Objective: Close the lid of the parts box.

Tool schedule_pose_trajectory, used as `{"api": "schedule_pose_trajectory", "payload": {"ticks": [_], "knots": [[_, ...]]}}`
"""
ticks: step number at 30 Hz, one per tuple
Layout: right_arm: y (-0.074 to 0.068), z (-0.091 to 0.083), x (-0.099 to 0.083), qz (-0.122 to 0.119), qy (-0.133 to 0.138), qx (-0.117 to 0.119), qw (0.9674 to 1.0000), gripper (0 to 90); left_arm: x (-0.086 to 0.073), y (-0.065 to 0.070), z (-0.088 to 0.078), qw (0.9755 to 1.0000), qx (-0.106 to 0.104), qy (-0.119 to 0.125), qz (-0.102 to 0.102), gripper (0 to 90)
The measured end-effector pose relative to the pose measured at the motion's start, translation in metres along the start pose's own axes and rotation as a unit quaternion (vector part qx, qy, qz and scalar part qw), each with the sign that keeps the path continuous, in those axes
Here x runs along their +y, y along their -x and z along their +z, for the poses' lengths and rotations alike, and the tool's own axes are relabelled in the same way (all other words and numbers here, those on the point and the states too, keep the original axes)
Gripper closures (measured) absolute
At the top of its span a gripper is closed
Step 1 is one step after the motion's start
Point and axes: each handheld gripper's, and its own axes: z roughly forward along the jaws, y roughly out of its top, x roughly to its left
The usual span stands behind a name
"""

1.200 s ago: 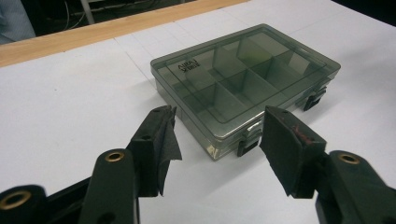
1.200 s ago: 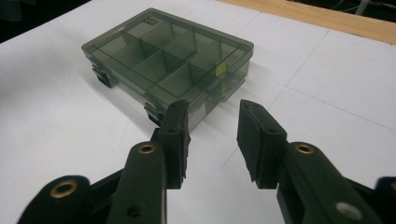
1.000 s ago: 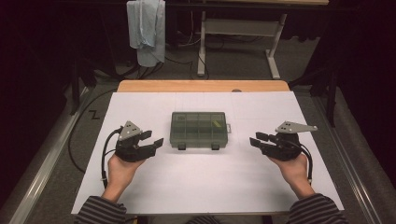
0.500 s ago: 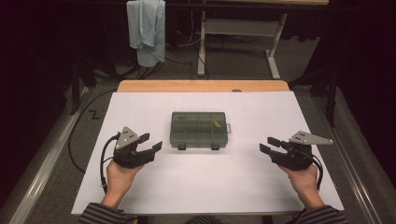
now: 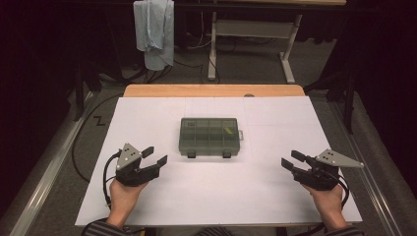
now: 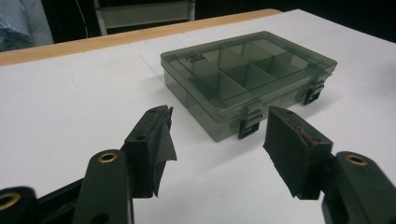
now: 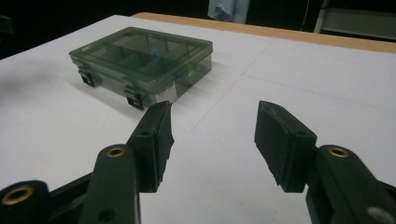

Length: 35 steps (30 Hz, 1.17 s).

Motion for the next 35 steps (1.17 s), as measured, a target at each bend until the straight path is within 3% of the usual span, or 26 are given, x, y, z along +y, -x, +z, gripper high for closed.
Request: {"api": "schedule_pose_trajectory", "payload": {"ticks": [8, 12, 18, 22, 28, 35], "knots": [[0.004, 0.000, -0.010, 0.014, -0.004, 0.003, 0.9999, 46.0, -0.004, -0.005, 0.001, 1.0000, 0.007, 0.002, -0.005, 40.0], [0.006, 0.002, -0.023, 0.008, 0.006, -0.008, 0.9999, 46.4, -0.005, -0.007, -0.001, 1.0000, 0.007, 0.006, -0.004, 39.9], [0.010, -0.001, -0.033, 0.016, 0.017, -0.022, 0.9995, 45.2, -0.006, -0.012, 0.000, 0.9997, 0.018, 0.004, -0.014, 40.6], [0.011, -0.005, -0.036, 0.019, 0.028, -0.027, 0.9991, 44.4, -0.007, -0.013, -0.003, 0.9995, 0.021, 0.006, -0.023, 41.1], [0.012, -0.005, -0.038, 0.030, 0.025, -0.034, 0.9987, 43.7, -0.009, -0.014, -0.002, 0.9995, 0.021, 0.008, -0.020, 40.6], [0.015, -0.004, -0.039, 0.024, 0.028, -0.032, 0.9988, 44.2, -0.009, -0.013, -0.002, 0.9997, 0.019, 0.010, -0.015, 39.7]]}}
